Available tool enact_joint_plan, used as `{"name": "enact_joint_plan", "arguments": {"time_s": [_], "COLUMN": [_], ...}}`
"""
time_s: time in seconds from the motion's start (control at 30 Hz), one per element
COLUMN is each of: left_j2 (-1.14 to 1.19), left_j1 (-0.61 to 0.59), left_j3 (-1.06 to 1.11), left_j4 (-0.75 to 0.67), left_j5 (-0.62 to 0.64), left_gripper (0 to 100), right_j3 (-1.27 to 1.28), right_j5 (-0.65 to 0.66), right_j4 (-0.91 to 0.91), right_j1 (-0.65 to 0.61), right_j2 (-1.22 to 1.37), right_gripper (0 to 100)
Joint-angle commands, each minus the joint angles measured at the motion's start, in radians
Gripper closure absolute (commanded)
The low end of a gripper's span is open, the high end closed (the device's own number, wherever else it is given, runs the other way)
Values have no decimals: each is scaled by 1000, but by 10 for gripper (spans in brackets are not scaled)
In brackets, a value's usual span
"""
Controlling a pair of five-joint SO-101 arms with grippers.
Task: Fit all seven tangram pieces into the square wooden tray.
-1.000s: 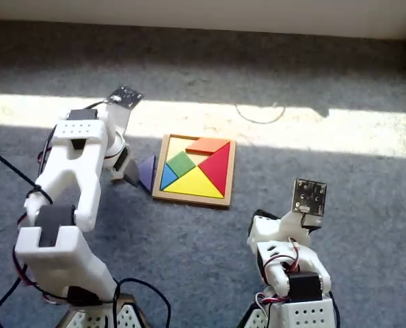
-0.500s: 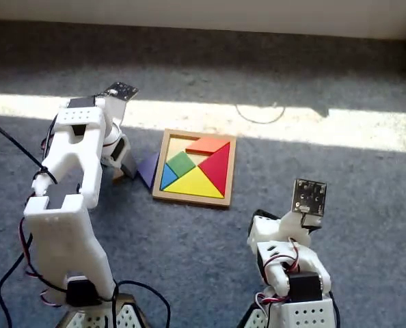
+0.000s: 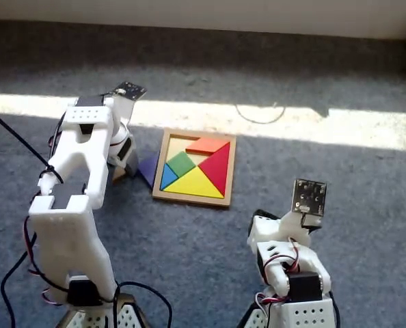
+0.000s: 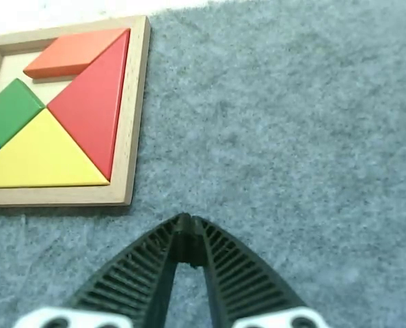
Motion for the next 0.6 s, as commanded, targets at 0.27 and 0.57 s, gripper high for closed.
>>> {"name": "enact_joint_plan", "arguments": {"time_s": [0.27,0.57], "left_j2": [-2,-58], "left_j1": [35,45], "left_j3": [-36,-36], "left_j4": [3,84], "left_j5": [20,-37], "left_gripper": [894,899], "right_j3": [108,108], "right_j5": [12,12], "right_j4": [7,7], "right_j1": [13,13], "right_j2": [-13,-13], "right_gripper": [994,994]}}
